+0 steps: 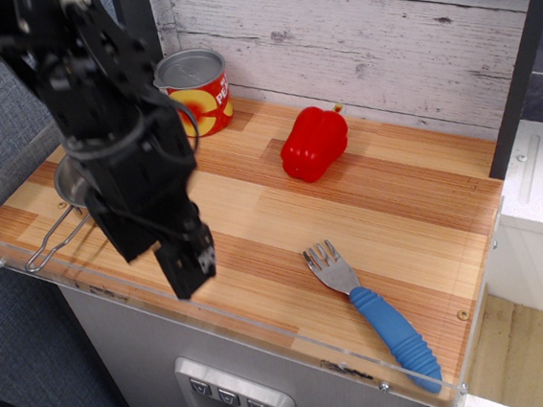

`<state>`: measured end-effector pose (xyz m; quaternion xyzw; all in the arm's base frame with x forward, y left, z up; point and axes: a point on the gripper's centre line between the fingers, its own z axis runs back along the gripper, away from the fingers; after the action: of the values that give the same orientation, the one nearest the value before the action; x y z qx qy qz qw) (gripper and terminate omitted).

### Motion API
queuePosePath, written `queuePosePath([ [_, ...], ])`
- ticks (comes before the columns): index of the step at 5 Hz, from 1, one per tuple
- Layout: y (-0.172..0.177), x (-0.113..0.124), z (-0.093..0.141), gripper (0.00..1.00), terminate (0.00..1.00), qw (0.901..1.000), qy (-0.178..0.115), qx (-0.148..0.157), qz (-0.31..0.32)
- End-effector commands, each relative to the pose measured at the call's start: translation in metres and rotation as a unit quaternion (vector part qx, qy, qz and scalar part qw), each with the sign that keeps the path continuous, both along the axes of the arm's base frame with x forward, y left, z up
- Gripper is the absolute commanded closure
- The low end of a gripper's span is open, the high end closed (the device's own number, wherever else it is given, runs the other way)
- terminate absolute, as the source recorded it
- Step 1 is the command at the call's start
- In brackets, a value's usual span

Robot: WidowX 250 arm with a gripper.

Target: Move the pot to the right of the red bell pepper

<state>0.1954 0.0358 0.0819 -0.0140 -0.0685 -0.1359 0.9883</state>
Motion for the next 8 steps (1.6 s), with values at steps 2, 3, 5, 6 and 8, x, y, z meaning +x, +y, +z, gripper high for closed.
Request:
queuePosePath([
  [2, 0.064, 0.053, 0.000, 0.00, 0.00, 0.9976, -0.027, 0.048, 0.042],
  [3, 0.086, 0.065, 0.000, 0.00, 0.00, 0.9967, -0.031, 0.059, 0.048],
  [5, 0.105, 0.082, -0.032, 0.00, 0.00, 0.9981, -0.012, 0.055, 0.024],
  [6, 0.100, 0.089, -0.043, 0.00, 0.00, 0.9989, 0.001, 0.048, -0.001],
  [8, 0.100, 0.091, -0.062, 0.00, 0.00, 0.9992, 0.014, 0.036, -0.014],
])
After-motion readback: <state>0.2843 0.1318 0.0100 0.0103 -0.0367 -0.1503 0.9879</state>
